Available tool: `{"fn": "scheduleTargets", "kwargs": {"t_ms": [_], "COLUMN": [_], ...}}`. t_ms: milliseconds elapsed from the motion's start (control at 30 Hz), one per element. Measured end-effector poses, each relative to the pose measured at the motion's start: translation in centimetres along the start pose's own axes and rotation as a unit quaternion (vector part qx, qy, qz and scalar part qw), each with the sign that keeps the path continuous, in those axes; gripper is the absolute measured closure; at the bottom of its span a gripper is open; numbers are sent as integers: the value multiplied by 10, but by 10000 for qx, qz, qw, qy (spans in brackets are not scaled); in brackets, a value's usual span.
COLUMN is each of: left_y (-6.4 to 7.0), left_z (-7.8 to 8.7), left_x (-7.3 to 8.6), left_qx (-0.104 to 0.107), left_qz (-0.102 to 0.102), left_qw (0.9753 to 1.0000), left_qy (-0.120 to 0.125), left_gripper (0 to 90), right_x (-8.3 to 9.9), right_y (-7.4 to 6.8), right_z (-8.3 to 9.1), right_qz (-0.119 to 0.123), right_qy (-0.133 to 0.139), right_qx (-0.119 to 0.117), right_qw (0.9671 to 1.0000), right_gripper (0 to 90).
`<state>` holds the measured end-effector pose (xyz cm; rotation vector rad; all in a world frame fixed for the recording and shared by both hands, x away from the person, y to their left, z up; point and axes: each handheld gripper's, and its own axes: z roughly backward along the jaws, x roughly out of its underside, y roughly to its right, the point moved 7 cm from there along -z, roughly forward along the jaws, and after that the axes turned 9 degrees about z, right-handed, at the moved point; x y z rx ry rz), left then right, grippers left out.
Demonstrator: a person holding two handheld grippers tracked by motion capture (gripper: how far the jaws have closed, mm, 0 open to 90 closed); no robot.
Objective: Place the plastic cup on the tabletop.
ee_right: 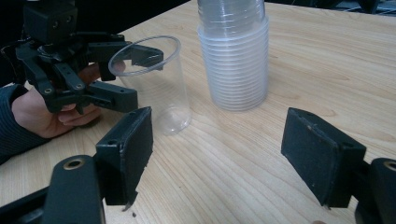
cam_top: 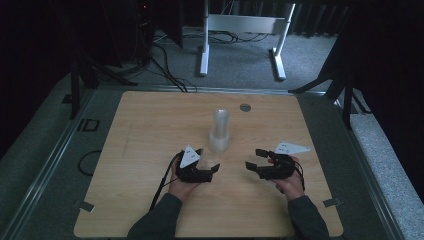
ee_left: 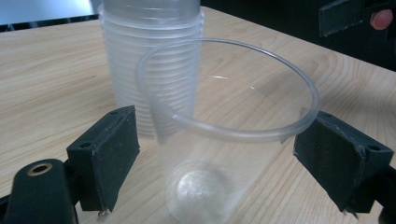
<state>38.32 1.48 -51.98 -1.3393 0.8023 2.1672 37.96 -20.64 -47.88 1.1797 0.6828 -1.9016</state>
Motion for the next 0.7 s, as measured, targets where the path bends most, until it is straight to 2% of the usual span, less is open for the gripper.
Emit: {"fn": "scheduleTargets", "kwargs": {"t_ms": [100, 133, 500, 600, 700], "left_y": [-2, -6, -12, -12, -13], "left_z": [1, 5, 17, 19, 22], "left_x": [0, 1, 6, 8, 9], "left_qx": [-20, -37, -56, -52, -38], "left_qz": [29, 97, 97, 29, 99], "left_qw": [10000, 9999, 9999, 10000, 9999], "left_qy": [9, 6, -19, -75, -70], "left_gripper": [125, 116, 111, 111, 111], "right_x": [0, 0, 1, 0, 1], "right_y": [0, 1, 2, 3, 5], "right_z": [0, 0, 2, 3, 4], "right_qz": [0, -11, -26, -31, -44], "right_qy": [3, 3, 10, 32, 44], "right_qx": [3, 5, 36, 54, 77], "right_qw": [10000, 10000, 10000, 10000, 10000], "right_gripper": [249, 249, 249, 249, 249]}}
